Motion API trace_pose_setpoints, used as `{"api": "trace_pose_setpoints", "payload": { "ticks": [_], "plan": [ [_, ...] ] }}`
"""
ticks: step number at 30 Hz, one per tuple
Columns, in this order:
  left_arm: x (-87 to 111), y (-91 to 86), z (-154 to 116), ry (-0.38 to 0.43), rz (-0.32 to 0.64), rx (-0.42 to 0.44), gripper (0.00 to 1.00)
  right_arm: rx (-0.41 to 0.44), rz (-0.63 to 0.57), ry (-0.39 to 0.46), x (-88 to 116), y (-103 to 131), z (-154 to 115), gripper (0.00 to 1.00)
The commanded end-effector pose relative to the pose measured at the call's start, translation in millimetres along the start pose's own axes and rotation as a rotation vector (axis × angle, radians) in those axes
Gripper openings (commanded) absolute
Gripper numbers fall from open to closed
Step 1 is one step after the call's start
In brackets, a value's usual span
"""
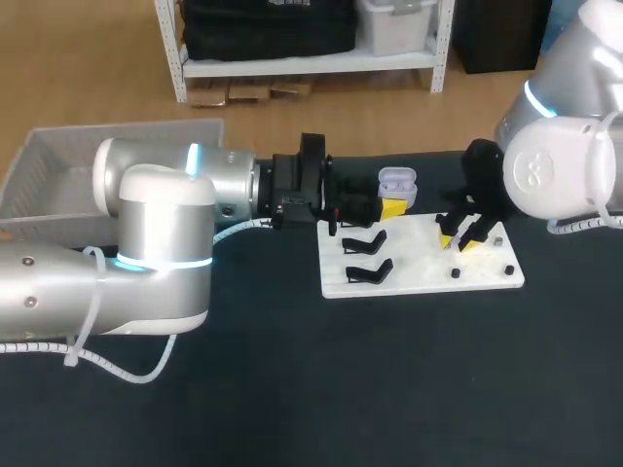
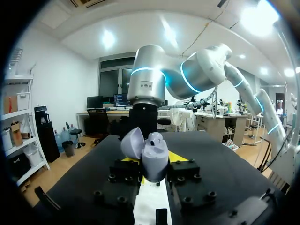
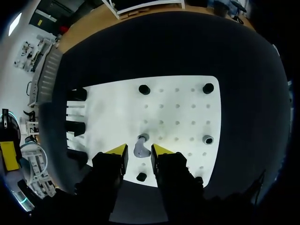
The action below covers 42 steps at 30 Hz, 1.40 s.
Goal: Pick up each earbud case from the left stands, insert the matching earbuds, close the lid, and place the case in the box.
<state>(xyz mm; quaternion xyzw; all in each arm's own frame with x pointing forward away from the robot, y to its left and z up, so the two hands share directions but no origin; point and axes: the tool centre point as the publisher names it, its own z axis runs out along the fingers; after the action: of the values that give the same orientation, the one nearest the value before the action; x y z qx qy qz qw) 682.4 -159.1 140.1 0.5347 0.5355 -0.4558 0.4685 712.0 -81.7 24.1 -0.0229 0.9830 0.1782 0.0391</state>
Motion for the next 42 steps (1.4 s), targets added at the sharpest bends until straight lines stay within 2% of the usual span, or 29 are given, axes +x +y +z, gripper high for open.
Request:
{"api": "trace_pose_setpoints", "payload": {
  "ticks": [1, 6, 13, 21, 24, 31, 42],
  "plan": [
    [1.8, -1.3, 0, -0.009, 0.005, -0.006, 0.00, 0.003, 0.001, 0.002, -1, 0, 0, 0.22],
    [1.8, -1.3, 0, -0.009, 0.005, -0.006, 0.00, 0.008, 0.006, 0.002, -1, 0, 1, 0.00],
    [1.8, -1.3, 0, -0.009, 0.005, -0.006, 0.00, 0.010, 0.019, -0.005, 2, 1, -8, 0.00],
    [1.8, -1.3, 0, -0.009, 0.005, -0.006, 0.00, -0.011, 0.027, -0.030, 7, 10, -39, 0.00],
    [1.8, -1.3, 0, -0.009, 0.005, -0.006, 0.00, -0.018, 0.022, -0.003, 13, 14, -56, 0.00],
    [1.8, -1.3, 0, -0.009, 0.005, -0.006, 0.00, 0.060, -0.108, 0.080, 35, 30, -101, 0.00],
    [1.8, -1.3, 0, -0.009, 0.005, -0.006, 0.00, 0.145, -0.314, 0.110, 56, 76, -162, 0.00]
  ]
}}
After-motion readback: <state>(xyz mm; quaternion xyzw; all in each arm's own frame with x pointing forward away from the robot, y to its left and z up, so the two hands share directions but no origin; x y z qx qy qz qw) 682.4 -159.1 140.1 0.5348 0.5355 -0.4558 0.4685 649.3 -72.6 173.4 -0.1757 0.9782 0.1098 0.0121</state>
